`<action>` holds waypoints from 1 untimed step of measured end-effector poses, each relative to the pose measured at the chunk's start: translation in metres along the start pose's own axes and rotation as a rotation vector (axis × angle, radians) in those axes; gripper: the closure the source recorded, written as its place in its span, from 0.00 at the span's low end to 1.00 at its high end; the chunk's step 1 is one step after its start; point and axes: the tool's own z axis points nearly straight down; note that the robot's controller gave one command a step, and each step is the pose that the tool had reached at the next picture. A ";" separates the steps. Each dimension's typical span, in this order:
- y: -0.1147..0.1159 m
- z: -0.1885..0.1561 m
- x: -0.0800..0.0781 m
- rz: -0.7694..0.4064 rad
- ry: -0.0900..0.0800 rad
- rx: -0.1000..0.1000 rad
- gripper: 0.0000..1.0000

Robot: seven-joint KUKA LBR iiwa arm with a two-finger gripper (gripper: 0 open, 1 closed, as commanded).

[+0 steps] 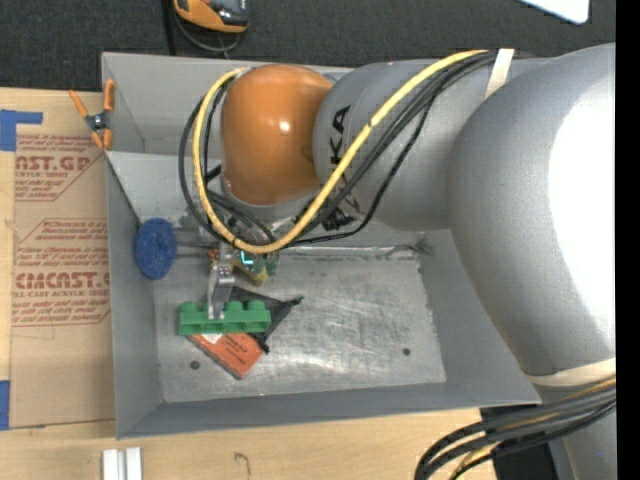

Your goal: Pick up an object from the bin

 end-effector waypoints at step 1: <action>-0.001 -0.005 -0.002 0.001 -0.007 -0.001 0.00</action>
Offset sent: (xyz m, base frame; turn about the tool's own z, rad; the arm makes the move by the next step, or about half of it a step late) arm -0.0517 0.0226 -0.0953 -0.0577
